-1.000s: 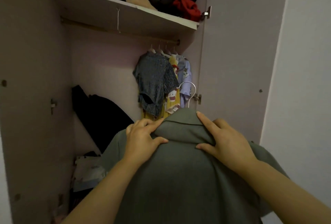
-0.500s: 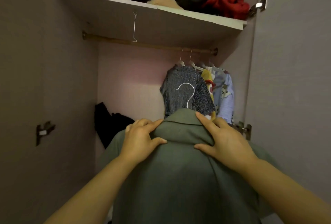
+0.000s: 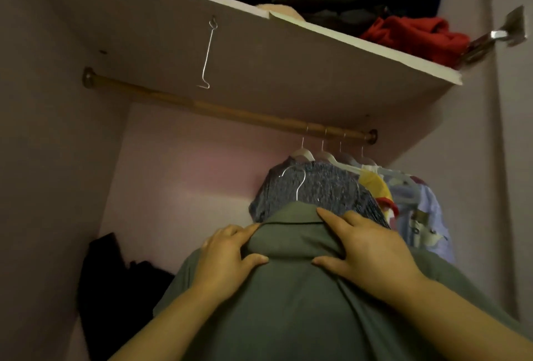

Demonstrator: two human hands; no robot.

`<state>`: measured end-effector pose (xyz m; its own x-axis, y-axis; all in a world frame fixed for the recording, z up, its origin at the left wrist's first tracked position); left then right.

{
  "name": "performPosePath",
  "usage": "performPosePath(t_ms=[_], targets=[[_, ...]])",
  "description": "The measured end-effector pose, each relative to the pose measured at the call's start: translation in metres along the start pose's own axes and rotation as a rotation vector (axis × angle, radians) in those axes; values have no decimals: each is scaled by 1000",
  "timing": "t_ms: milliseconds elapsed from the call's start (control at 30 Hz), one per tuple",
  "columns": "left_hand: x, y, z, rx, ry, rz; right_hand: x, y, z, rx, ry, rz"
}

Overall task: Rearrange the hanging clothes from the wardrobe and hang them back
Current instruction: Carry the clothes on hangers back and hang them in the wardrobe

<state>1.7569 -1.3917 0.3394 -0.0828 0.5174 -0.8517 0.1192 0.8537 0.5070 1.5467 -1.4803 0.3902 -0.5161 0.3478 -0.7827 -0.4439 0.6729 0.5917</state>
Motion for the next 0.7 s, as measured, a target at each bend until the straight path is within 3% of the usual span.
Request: performPosePath(t_ms=[367, 567, 700], targets=[[-160, -44, 105, 93, -54, -178, -183, -39, 11, 157, -126, -257], [-179, -68, 127, 74, -132, -148, -234, -52, 5, 143, -250, -276], [-173, -79, 144, 66, -110, -125, -235, -74, 16, 178, -216, -221]])
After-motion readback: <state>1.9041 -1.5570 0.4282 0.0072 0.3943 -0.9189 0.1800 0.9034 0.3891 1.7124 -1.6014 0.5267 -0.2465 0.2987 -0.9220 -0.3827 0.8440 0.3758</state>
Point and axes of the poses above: each hand's wrist, its own x-axis away from the middle knuckle, its own y-axis out of the back of the hand, z = x × y, the point moved 2 cm from there along -x, towards the middle knuckle, and after that the axes turned 11 degrees about -y, right-handed, at the moved point
